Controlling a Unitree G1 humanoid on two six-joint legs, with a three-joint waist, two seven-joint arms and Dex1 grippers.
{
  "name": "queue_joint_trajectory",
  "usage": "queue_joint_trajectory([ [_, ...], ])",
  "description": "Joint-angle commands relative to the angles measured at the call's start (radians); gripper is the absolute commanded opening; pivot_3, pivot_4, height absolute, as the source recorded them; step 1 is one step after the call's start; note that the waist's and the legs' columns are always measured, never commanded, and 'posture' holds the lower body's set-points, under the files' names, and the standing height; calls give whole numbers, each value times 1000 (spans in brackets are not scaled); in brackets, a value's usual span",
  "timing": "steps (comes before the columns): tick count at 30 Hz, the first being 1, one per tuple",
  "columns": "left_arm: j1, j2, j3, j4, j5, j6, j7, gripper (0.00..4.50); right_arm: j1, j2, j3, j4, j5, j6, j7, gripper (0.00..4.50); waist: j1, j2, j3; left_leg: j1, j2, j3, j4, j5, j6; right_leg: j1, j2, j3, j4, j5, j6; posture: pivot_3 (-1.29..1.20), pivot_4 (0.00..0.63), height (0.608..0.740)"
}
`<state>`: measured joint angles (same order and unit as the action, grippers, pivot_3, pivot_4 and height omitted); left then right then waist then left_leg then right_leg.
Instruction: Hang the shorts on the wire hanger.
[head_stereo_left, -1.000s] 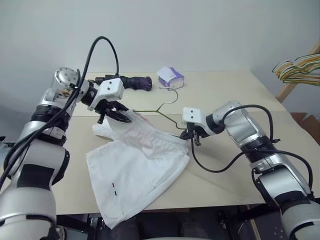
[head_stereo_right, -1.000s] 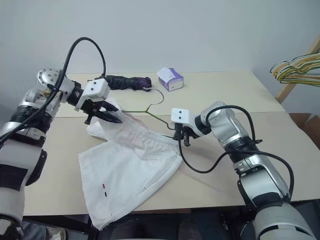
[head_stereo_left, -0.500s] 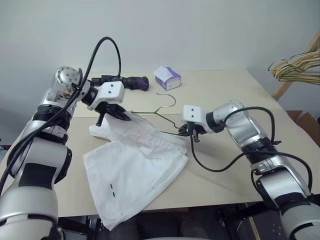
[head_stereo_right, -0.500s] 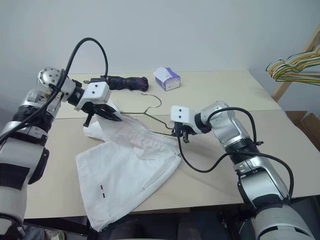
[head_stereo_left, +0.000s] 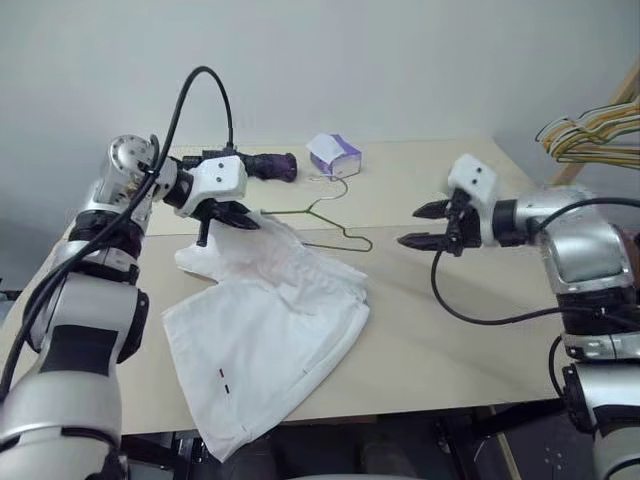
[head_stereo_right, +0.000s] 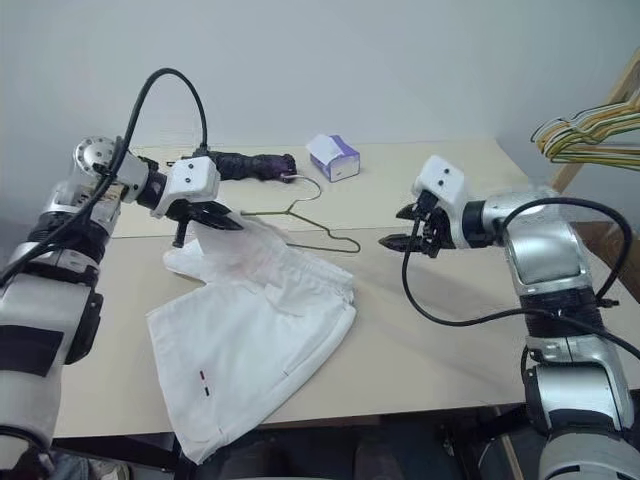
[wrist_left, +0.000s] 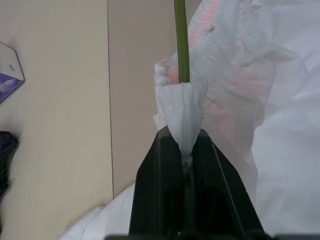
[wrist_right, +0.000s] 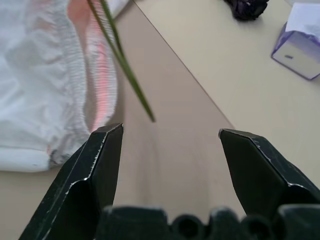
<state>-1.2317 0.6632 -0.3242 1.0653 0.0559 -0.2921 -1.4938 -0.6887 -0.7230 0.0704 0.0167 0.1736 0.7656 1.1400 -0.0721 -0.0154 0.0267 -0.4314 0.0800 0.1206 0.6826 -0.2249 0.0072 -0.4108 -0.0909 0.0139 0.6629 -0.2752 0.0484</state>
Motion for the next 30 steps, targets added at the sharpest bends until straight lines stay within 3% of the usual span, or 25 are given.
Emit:
queue_joint_trajectory([
  [1,-49,11,46,-7,-1,-27,-8,0,46,33,-8,-75,47,103,-63,3670,0,0,0,0,0,0,0,0,0,0,0,0,0,0,0,-74,0,740],
  [5,-55,10,60,-3,9,-21,1,0,109,173,-26,-32,113,239,-168,3670,-4,0,0,1,0,0,1,0,0,0,0,0,1,0,0,-65,0,740],
  [10,-62,7,75,-2,15,-18,6,0,150,304,-45,15,160,265,-254,3670,0,0,0,-1,-1,-1,1,0,0,0,0,0,0,0,0,-58,0,740],
  [14,-62,7,88,-3,15,-27,0,0,155,346,13,67,120,214,-311,3670,2,0,0,0,-1,-1,1,0,0,1,0,0,1,0,0,-55,0,740],
  [24,-51,5,131,-14,2,-16,-24,0,126,374,-2,137,138,166,-347,256,0,0,0,0,-1,-2,1,0,1,1,0,0,1,0,0,-43,0,740],
  [25,-49,8,134,-15,3,-19,-26,0,126,367,2,139,129,159,-352,33,0,0,0,0,-1,-2,1,0,1,1,0,0,1,0,0,-44,0,740],
  [30,-29,28,166,-39,-42,-7,-107,0,128,324,3,152,83,66,-380,33,0,0,0,0,-1,-2,1,0,1,1,0,0,1,0,0,-45,0,740],
])
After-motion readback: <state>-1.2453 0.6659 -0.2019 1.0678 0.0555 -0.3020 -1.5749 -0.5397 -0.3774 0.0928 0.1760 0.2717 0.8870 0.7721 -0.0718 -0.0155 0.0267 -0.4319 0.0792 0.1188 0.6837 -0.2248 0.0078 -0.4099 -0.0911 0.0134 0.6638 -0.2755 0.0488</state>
